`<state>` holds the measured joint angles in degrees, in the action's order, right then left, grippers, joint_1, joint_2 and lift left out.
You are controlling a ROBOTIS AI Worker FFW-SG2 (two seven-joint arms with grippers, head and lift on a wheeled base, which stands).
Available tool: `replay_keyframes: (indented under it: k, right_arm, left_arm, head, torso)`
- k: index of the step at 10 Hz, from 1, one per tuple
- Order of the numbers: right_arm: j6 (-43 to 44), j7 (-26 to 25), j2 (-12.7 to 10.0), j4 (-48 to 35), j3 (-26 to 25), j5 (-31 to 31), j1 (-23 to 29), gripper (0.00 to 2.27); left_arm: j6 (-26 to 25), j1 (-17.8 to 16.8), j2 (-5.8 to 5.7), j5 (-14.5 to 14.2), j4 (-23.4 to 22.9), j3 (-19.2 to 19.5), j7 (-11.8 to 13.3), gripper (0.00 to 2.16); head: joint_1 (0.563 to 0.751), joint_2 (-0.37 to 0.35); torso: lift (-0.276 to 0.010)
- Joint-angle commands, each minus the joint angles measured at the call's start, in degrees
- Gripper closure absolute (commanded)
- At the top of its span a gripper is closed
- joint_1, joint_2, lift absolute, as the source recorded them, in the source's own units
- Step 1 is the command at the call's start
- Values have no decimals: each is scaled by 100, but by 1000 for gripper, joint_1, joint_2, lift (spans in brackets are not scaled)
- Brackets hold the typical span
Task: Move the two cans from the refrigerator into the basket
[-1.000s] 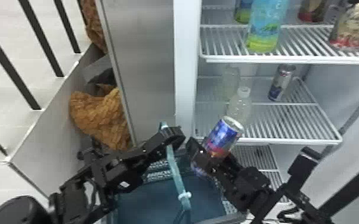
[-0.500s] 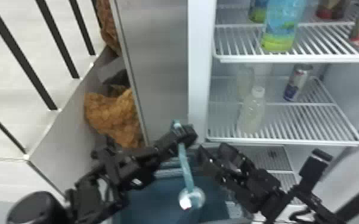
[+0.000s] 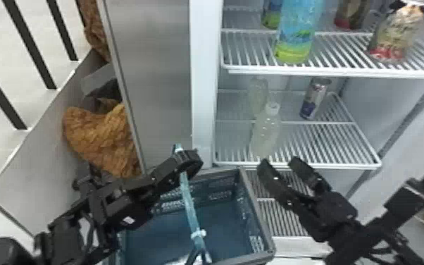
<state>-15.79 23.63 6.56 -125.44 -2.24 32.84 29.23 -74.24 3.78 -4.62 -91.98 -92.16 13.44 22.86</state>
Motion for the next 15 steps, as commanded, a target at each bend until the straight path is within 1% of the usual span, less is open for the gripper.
replay_keyframes:
  k: [1,3,5,6,8,11,15]
  right_arm:
    - [18,1,-94,-91,-382,-131,128,133]
    - [243,-8,-164,-21,-804,-245,100,136]
    - [426,-78,-208,-7,-1216,-519,58,136]
    - [581,-192,-208,35,-1296,-542,30,133]
    - [848,-228,-208,288,-1433,-622,-139,131]
    - [1003,-377,-208,612,-1479,-793,-392,131]
    - [1045,-562,-208,1090,-1479,-1079,-983,131]
  left_arm:
    - [0,29,-4,-11,-2,5,-1,1199]
    - [0,29,5,-11,-2,-18,-1,1199]
    - [0,29,5,-11,-2,-18,-1,1199]
    - [0,29,5,-11,-2,-18,-1,1199]
    - [0,43,5,-45,-2,-30,-1,1199]
    - [-14,29,5,-45,-2,-53,-1,1199]
    - [-28,-13,14,-45,-2,-87,-1,1199]
  head:
    - [695,-75]
    - [695,-142]
    - [695,-211]
    - [695,-230]
    - [695,-277]
    - [695,-308]
    - [695,-325]
  torso:
    - [-218]
    - [-218]
    - [-218]
    - [-218]
    - [-218]
    - [-218]
    - [-218]
